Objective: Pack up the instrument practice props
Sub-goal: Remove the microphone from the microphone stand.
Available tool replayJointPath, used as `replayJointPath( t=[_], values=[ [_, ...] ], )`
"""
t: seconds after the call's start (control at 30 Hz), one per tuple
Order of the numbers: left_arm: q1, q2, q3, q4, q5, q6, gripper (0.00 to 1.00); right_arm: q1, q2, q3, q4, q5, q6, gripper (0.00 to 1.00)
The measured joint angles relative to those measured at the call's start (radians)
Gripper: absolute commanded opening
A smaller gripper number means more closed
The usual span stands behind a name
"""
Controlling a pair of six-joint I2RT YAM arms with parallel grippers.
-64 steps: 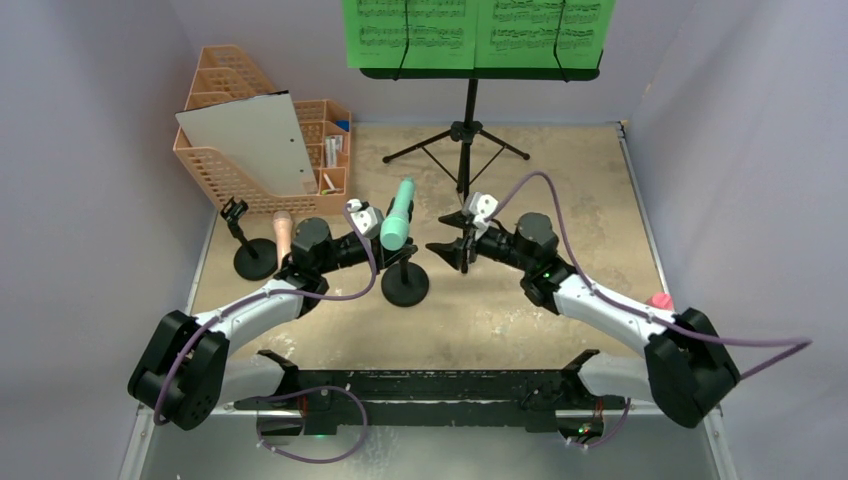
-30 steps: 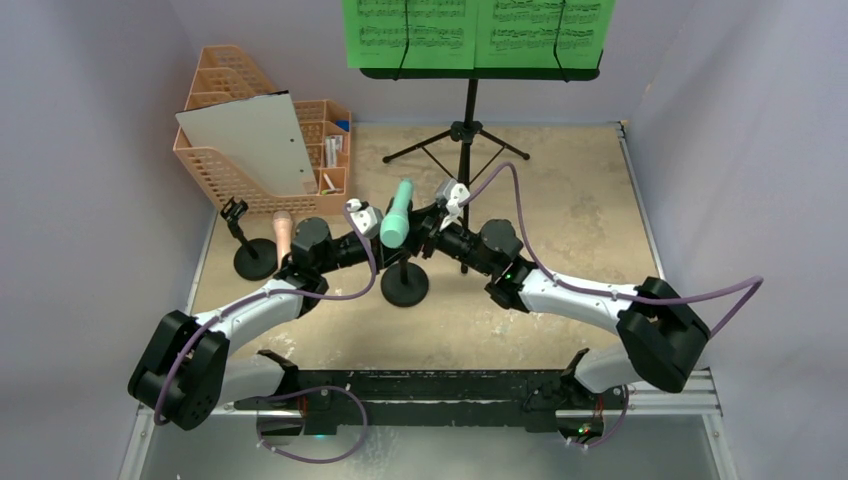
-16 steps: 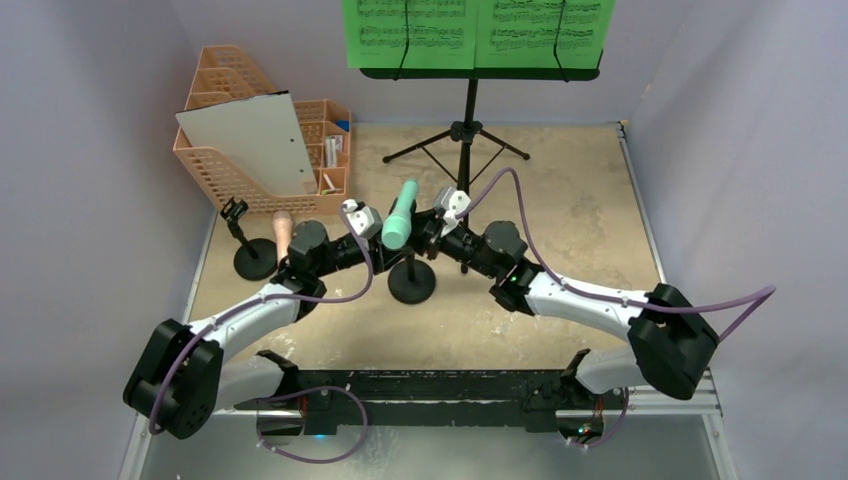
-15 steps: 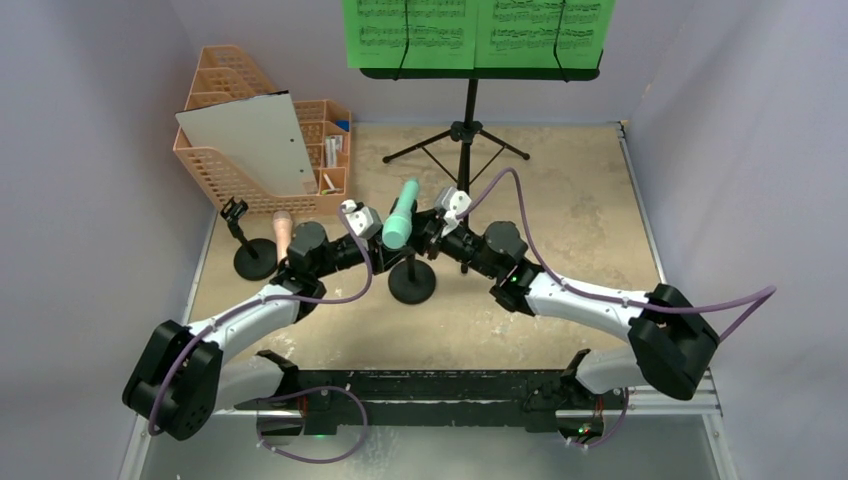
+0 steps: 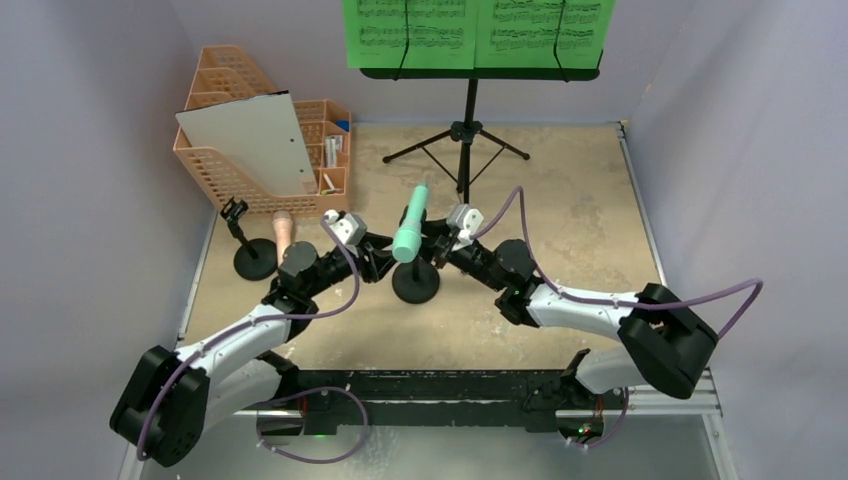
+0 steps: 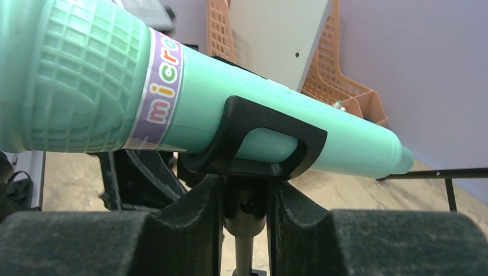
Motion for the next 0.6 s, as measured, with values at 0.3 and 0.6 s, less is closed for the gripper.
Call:
replayJointPath(
  t=[0.3,0.6],
  values=[
    [-0.017,-0.134,-0.004,-0.019,-0.081,-0.063,0.45,0.000,0.078,-0.060,0.023,0.003,-0.010,0.00],
    [-0.017,-0.203,0.071,-0.252,-0.277,-0.128,0.45,0.000,0.130,-0.104,0.118,0.016,-0.008,0.00]
  ],
)
